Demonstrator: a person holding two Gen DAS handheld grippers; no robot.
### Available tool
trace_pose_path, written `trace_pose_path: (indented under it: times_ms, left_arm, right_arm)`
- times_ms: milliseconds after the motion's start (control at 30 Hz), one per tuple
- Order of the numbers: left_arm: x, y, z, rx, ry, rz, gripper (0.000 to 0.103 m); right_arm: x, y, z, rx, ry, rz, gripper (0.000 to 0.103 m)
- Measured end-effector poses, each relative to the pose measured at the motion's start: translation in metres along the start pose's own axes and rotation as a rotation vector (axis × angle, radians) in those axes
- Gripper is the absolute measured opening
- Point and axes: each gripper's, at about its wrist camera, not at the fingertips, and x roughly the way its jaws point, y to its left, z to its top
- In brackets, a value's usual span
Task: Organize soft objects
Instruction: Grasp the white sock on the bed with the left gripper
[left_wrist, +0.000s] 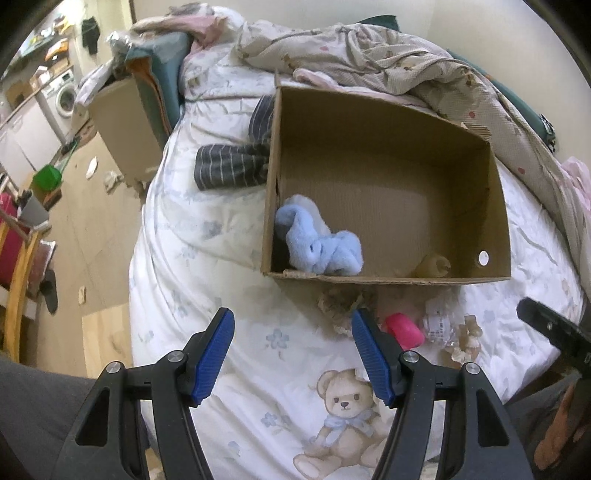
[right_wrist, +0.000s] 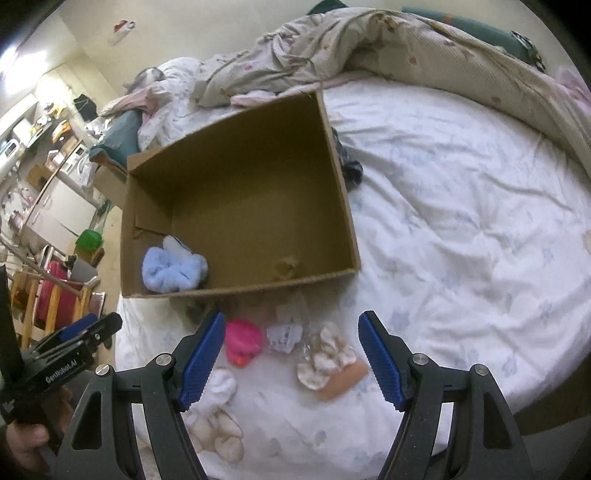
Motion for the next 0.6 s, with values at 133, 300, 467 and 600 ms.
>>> trace_pose_path:
  times_ms: [133,300,467,600]
  left_arm:
    - [0.012,0.0,-0.005,-0.013,0.059,-0.036,0.063]
    - [0.04,-0.022,-0.024,0.023,0.203,-0.142,0.063]
    - [0.065,-0.06,-0.039,0.127,0.28,-0.193,0.063]
    - [0.08,-0.075,-0.044,0.178,0.294,-0.184,0.063]
  right_arm:
    - [0.006,-0.006,-0.004,0.04,0.037,0.023,0.078]
    - [0.017,-0.011,-0.006,0.064,0.08,0.009,0.078]
    - [0.017,-0.019,-0.005,0.095,0.088,0.018,0.078]
    - [0.016,-0.028,-0.006,0.129,0.097,0.022,0.078]
